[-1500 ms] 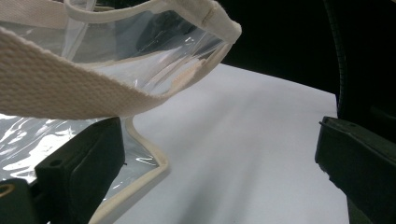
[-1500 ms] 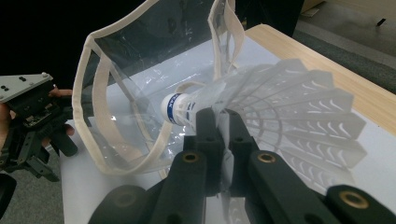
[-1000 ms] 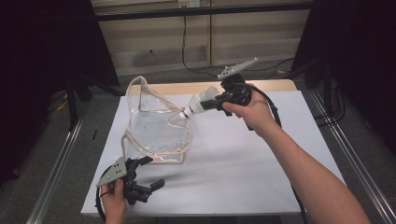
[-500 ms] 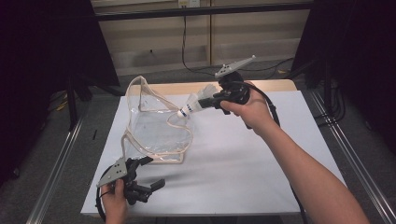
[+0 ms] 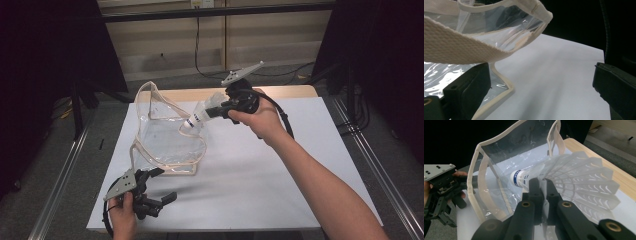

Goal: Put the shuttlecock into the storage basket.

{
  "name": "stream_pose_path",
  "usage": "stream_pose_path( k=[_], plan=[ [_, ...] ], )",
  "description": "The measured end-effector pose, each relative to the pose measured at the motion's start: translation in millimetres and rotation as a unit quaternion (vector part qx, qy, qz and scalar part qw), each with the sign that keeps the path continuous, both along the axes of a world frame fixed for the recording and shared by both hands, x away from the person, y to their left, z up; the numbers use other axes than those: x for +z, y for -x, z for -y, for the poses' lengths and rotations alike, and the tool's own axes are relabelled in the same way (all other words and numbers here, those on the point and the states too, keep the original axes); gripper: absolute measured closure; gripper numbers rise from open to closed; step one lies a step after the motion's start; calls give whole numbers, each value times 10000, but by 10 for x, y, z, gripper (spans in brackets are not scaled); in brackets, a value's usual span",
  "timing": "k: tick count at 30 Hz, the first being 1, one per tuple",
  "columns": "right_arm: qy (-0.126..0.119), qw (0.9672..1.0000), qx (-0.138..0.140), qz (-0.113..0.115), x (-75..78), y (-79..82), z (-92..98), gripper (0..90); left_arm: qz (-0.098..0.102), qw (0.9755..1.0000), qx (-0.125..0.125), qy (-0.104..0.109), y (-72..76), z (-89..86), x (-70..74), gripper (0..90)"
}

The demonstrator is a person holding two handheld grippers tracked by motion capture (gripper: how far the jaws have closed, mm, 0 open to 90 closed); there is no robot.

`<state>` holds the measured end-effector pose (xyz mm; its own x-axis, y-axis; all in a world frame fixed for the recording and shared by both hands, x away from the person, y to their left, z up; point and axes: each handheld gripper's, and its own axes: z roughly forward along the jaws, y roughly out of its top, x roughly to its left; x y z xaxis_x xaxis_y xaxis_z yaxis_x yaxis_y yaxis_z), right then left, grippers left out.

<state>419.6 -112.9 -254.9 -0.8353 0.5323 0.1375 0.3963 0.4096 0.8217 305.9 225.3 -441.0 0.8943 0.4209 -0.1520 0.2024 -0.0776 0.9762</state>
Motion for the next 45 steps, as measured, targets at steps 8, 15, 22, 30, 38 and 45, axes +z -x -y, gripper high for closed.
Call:
stream_pose_path(
  k=[8, 15, 22, 30, 38, 45],
  plan=[
    [-16, 10000, 17, 3, -10, -22, -53, 875, 6, 10000, 3, -16, -2, -3, -4, 18],
    [11, 10000, 62, 4, 10, -30, -108, 875, -14, 10000, 5, -6, 0, -2, -6, 19],
    [51, 9999, 107, -7, -6, -37, -157, 875, -22, 10000, 2, -7, 1, -4, -7, 19],
    [116, 9998, 147, 31, -8, -47, -211, 875, -19, 10000, 19, -15, 0, -9, -7, 19],
    [92, 9998, 183, 29, -14, -50, -256, 875, -22, 10000, 6, -21, -3, -9, -9, 19],
    [107, 9997, 219, 35, -21, -57, -293, 875, -20, 10000, 17, -25, -1, -11, -7, 19]
  ],
)
